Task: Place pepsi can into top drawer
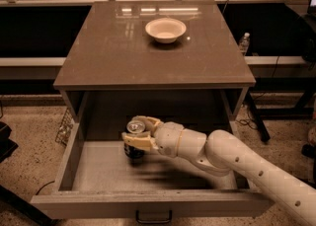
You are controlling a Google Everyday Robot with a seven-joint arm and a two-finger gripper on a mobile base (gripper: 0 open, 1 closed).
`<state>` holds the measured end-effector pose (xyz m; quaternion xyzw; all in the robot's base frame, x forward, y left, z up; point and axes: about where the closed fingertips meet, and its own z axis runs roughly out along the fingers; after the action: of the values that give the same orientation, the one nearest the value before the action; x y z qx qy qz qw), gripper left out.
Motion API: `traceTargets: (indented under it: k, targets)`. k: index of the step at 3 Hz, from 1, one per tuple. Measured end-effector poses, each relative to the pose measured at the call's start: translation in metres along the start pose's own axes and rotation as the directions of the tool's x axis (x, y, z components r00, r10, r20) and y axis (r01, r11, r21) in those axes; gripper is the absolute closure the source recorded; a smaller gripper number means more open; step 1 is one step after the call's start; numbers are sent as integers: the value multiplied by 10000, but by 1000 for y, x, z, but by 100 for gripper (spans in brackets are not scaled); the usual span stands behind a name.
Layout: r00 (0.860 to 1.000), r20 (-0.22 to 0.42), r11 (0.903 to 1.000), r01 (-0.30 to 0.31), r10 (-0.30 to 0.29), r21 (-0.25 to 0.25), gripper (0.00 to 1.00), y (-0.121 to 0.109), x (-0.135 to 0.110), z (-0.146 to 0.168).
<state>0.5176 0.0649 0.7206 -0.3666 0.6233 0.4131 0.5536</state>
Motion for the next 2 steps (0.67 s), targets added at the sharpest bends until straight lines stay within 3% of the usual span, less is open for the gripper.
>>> traceTargets:
  k: [1,2]
  targets:
    - [10000,16,10000,41,-41,-25,100,1,1,1]
    - [10000,16,10000,48,-47,-59,83,2,1,3]
